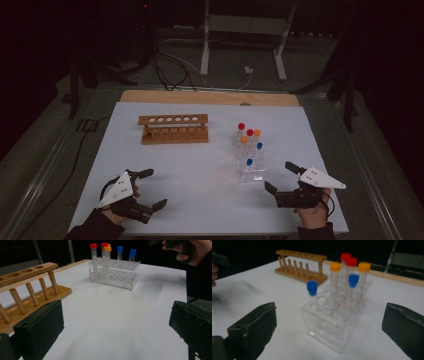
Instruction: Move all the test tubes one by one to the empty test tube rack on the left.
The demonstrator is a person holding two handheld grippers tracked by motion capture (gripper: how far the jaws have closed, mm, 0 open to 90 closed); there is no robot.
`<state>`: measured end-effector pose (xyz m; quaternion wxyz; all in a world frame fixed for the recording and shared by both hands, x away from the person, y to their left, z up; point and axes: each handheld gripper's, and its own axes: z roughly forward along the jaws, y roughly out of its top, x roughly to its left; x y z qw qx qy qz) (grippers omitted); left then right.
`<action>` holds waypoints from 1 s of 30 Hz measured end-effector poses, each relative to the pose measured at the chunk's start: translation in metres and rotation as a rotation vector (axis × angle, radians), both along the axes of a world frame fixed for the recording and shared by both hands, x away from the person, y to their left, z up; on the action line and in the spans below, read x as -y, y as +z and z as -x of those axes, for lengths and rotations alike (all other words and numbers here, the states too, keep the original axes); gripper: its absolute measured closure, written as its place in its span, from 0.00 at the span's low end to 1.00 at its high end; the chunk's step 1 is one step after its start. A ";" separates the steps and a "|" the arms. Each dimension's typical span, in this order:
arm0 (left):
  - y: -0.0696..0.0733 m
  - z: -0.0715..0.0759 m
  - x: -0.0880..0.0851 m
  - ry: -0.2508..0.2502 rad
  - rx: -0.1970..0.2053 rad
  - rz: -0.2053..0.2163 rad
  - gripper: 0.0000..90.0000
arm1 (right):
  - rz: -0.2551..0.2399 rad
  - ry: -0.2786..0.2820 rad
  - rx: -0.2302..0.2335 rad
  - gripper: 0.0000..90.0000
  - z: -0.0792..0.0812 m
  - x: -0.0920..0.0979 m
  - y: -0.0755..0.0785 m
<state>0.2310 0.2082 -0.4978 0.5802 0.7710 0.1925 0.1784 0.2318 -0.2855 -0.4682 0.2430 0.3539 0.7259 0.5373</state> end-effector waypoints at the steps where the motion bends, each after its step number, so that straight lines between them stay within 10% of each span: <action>1: 0.000 0.000 0.000 0.001 0.001 0.000 0.00 | -0.005 -0.012 0.010 0.00 0.000 0.000 0.003; 8: 0.000 0.000 0.000 -0.001 0.001 0.001 0.00 | 0.008 -0.079 0.021 0.00 -0.007 -0.010 0.011; 14: 0.000 0.000 0.001 -0.002 0.002 -0.002 0.00 | -0.034 -0.097 -0.029 0.00 -0.012 -0.023 0.012; 30: 0.000 0.001 0.001 -0.002 0.006 -0.007 0.00 | 0.036 -0.096 -0.202 0.22 -0.027 -0.056 0.009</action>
